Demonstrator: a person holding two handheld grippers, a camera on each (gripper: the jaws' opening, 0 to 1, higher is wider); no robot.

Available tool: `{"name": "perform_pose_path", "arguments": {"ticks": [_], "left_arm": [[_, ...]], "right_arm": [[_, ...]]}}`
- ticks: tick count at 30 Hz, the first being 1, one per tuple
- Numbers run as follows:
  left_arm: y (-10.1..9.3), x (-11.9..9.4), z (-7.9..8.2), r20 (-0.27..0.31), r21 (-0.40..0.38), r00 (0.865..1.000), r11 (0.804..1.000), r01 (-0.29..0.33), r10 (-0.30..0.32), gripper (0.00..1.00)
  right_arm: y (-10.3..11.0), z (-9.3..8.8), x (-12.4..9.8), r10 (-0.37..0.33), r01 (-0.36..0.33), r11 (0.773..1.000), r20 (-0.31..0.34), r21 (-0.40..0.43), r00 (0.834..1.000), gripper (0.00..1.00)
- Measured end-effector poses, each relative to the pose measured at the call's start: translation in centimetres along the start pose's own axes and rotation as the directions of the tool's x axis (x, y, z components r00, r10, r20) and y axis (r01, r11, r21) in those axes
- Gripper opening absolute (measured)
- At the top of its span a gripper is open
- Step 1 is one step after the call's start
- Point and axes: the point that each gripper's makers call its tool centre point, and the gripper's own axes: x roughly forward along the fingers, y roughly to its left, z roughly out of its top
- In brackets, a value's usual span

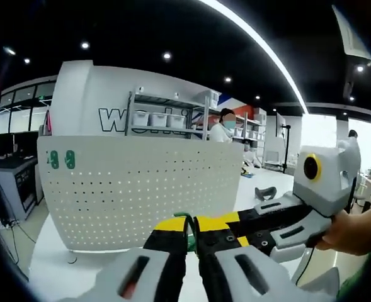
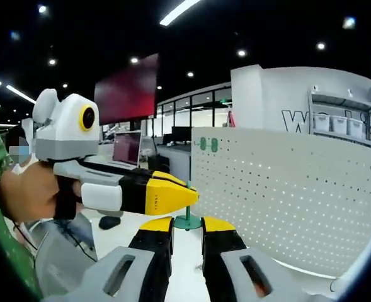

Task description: Insert the hook assembly into the mounting plate slot until the hook locks in place.

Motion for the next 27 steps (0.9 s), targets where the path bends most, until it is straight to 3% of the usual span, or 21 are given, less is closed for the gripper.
{"name": "perform_pose_path", "arguments": {"ticks": [12,27], "left_arm": [[0.8,-0.1,0.2,0.002,0.034,1.0,0.999,-0.002,0.001,0.03],[1.5,-0.7,0.5,0.021,0.013,1.0,1.0,0.009,-0.01,0.02]], "right_arm": [[1.1,0.1,-0.1,0.004,-0.004,0.998,-0.004,-0.058,1.0,0.14],[3.2,1.2,0.0,0.1,-0.099,0.994,0.02,-0.047,0.995,0.12]]}}
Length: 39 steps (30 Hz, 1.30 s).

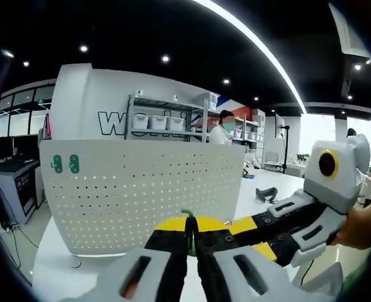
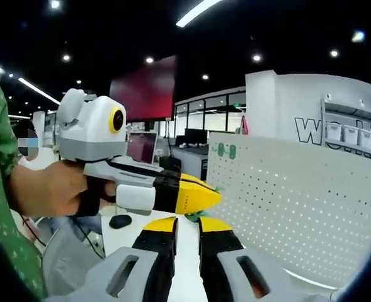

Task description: Insert the hook assembly into the mounting plate slot until the hook locks in place.

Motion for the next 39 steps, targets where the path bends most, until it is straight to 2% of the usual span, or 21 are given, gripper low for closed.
{"name": "perform_pose_path", "arguments": {"ticks": [5,8,12,13,15,16,17,18,22,24,25,29,34,37,39], "left_arm": [[0.5,-0.7,0.4,0.016,-0.01,1.0,1.0,0.019,-0.019,0.02],[0.6,-1.0,0.6,0.016,-0.003,0.999,0.999,0.039,-0.039,0.02],[-0.3,-1.5,1.1,0.035,0.007,0.992,0.992,0.124,-0.124,0.02],[-0.2,-1.7,0.9,0.019,0.007,0.991,0.991,0.134,-0.134,0.02],[-0.7,-2.1,1.3,0.043,0.027,0.98,0.98,0.195,-0.196,0.02],[-0.3,-2.3,1.2,0.034,0.016,0.981,0.982,0.188,-0.188,0.02],[-0.4,-2.6,1.1,0.029,0.02,0.976,0.976,0.216,-0.216,0.02],[-0.8,-2.8,1.5,0.053,0.026,0.965,0.967,0.255,-0.256,0.02],[-0.5,-3.6,2.0,0.079,-0.005,0.953,0.956,0.294,-0.292,0.02],[-0.5,-4.0,2.3,0.085,-0.021,0.947,0.95,0.312,-0.309,0.02],[-0.8,-4.2,2.7,0.1,-0.03,0.939,0.942,0.334,-0.33,0.02],[-1.6,-4.4,3.0,0.093,-0.037,0.919,0.922,0.387,-0.382,0.02],[-2.3,-4.4,3.3,0.094,-0.043,0.905,0.906,0.421,-0.415,0.02],[-2.2,-4.1,3.4,0.096,-0.057,0.902,0.902,0.428,-0.421,0.02],[-2.3,-4.1,3.5,0.1,-0.068,0.9,0.899,0.432,-0.424,0.02]], "right_arm": [[-1.1,0.4,-0.7,-0.024,0.024,1.0,0.007,0.007,1.0,0.11],[-1.6,0.0,-0.8,-0.033,0.033,0.999,-0.01,-0.006,0.999,0.12],[-2.1,0.0,-1.1,-0.024,0.025,1.0,-0.015,0.018,1.0,0.12],[-2.2,0.0,-1.2,-0.022,0.022,1.0,-0.016,0.022,1.0,0.12],[-2.1,0.1,-1.3,-0.014,0.014,1.0,-0.021,0.024,1.0,0.12],[-2.1,0.1,-1.3,-0.011,0.011,1.0,-0.022,0.024,1.0,0.12],[-2.0,0.1,-1.3,-0.004,0.004,1.0,-0.026,0.024,1.0,0.12],[-1.7,0.0,-1.3,0.016,-0.016,1.0,-0.037,0.015,0.999,0.12],[-0.8,0.1,-1.2,0.055,-0.056,0.998,-0.03,-0.039,0.998,0.13],[-0.2,0.6,-1.0,0.065,-0.065,0.995,-0.001,-0.078,0.998,0.13],[0.1,0.9,-0.9,0.074,-0.072,0.991,0.01,-0.116,0.997,0.13],[1.2,1.9,-0.5,0.083,-0.071,0.964,0.039,-0.255,0.996,0.12],[1.3,2.3,-0.4,0.086,-0.063,0.927,0.046,-0.371,0.995,0.11],[1.5,2.5,-0.6,0.089,-0.056,0.892,0.052,-0.448,0.995,0.09],[1.6,2.4,-0.7,0.084,-0.049,0.881,0.054,-0.47,0.995,0.08]]}}
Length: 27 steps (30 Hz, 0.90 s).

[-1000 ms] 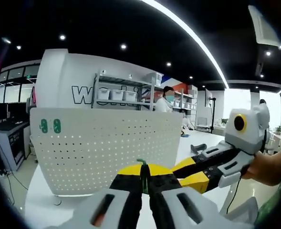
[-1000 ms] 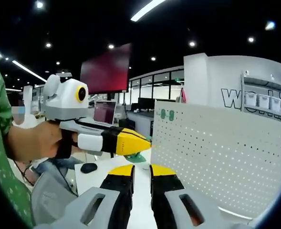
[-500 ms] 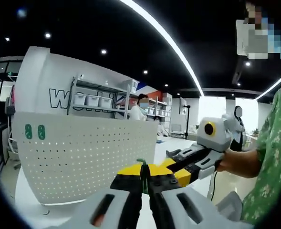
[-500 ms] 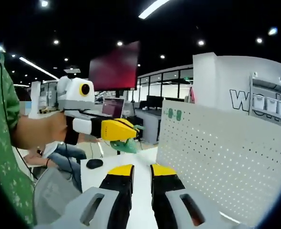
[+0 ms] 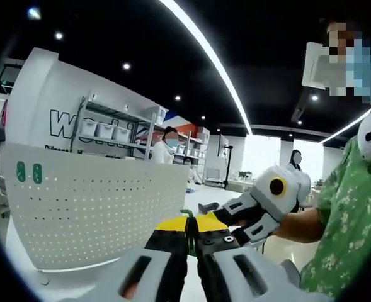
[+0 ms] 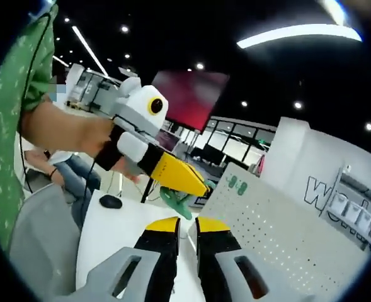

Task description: Insert the hook assembly into the mounting plate slot until the hook locks in place.

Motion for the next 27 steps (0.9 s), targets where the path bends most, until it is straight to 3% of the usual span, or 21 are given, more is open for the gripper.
{"name": "perform_pose_path", "arguments": {"ticks": [10,20,23,25,27], "left_arm": [[-0.2,0.7,-0.3,-0.016,-0.029,1.0,0.999,0.014,-0.015,0.03],[1.5,0.3,-0.6,-0.056,0.106,0.994,0.99,-0.092,0.098,0.03],[1.8,0.2,-1.0,-0.068,0.151,0.991,0.983,-0.108,0.119,0.02],[1.3,0.3,-0.9,-0.058,0.127,0.994,0.988,-0.088,0.096,0.02],[1.7,0.2,-0.9,-0.056,0.147,0.993,0.984,-0.1,0.109,0.02]], "right_arm": [[-0.5,-0.5,0.1,-0.026,0.025,0.995,-0.005,-0.092,1.0,0.02],[-1.1,-1.0,0.0,-0.064,0.06,0.989,-0.022,-0.137,0.998,0.0],[-1.2,-0.7,-0.1,-0.066,0.065,0.99,-0.009,-0.128,0.998,0.0],[-1.2,-1.3,0.0,-0.067,0.062,0.992,-0.039,-0.114,0.997,0.0],[-1.3,-1.7,0.0,-0.053,0.055,0.997,-0.037,0.046,0.998,0.0]]}}
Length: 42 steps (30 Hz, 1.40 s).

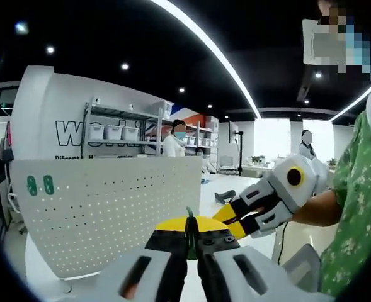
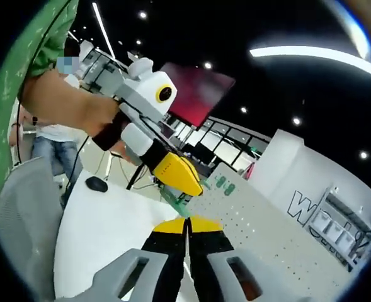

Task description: Insert the hook assembly into the mounting plate slot until the hook locks in place.

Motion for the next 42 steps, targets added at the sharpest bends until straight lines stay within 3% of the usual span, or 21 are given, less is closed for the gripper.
{"name": "perform_pose_path", "arguments": {"ticks": [1,4,8,13,16,18,21,22,24,25,27,29,33,36,39,42], "left_arm": [[0.0,0.0,0.0,0.002,0.001,1.0,1.0,-0.001,0.001,0.02],[0.2,-0.2,0.2,0.01,0.003,1.0,1.0,-0.002,0.002,0.02],[0.2,-0.2,0.1,0.009,0.013,1.0,1.0,-0.004,0.004,0.02],[0.2,-0.1,-0.5,0.006,0.017,1.0,1.0,-0.002,0.002,0.02],[0.1,-0.2,-0.8,0.001,0.02,1.0,1.0,-0.001,0.001,0.02],[0.1,-0.2,-0.9,-0.001,0.019,1.0,1.0,-0.001,0.001,0.02],[0.0,-0.3,-1.0,-0.001,0.021,1.0,1.0,0.0,0.0,0.02],[0.0,-0.3,-1.0,0.001,0.021,1.0,1.0,0.001,-0.001,0.02],[-0.1,-0.3,-1.0,0.001,0.023,1.0,1.0,0.002,-0.002,0.02],[-0.2,-0.3,-1.0,0.001,0.024,1.0,1.0,0.004,-0.004,0.02],[-0.4,-0.2,-1.0,0.003,0.025,1.0,1.0,0.008,-0.008,0.02],[-0.6,-0.2,-1.0,0.003,0.028,1.0,1.0,0.012,-0.013,0.02],[-1.1,-0.1,-1.0,0.005,0.038,1.0,0.999,0.023,-0.023,0.02],[-1.3,-0.1,-1.1,0.003,0.046,1.0,0.999,0.028,-0.028,0.02],[-1.6,-0.1,-1.0,0.004,0.054,1.0,0.998,0.03,-0.03,0.02],[-1.8,-0.1,-1.0,0.005,0.062,0.999,0.998,0.034,-0.035,0.02]], "right_arm": [[-0.2,-0.2,-0.1,0.013,-0.014,0.997,0.005,0.079,1.0,0.0],[-0.5,-0.9,-0.2,0.015,-0.012,0.988,-0.017,0.153,1.0,0.0],[-0.7,-1.0,-0.3,0.036,-0.031,0.956,-0.01,0.29,0.999,0.02],[-0.9,-1.2,-0.2,0.058,-0.056,0.88,0.011,0.472,0.998,0.04],[-0.9,-1.4,-0.3,0.082,-0.076,0.805,0.017,0.588,0.996,0.04],[-0.9,-1.3,-0.3,0.093,-0.093,0.775,0.034,0.625,0.995,0.05],[-0.6,-1.4,-0.3,0.125,-0.123,0.674,0.051,0.728,0.991,0.06],[-0.5,-1.4,-0.4,0.136,-0.136,0.654,0.062,0.744,0.989,0.06],[-0.5,-1.6,-0.4,0.155,-0.152,0.582,0.075,0.799,0.985,0.06],[-0.5,-1.6,-0.4,0.154,-0.157,0.558,0.084,0.815,0.984,0.05],[-0.5,-1.9,-0.4,0.169,-0.159,0.483,0.087,0.861,0.982,0.05],[-0.3,-1.9,-0.3,0.184,-0.177,0.435,0.105,0.883,0.977,0.06],[-0.1,-1.7,-0.3,0.187,-0.205,0.281,0.156,0.938,0.97,0.06],[-0.1,-1.7,-0.3,0.184,-0.208,0.253,0.164,0.945,0.969,0.06],[0.1,-1.6,-0.4,0.19,-0.225,0.155,0.194,0.962,0.962,0.06],[0.4,-1.7,-0.4,0.198,-0.229,0.114,0.204,0.967,0.959,0.06]]}}
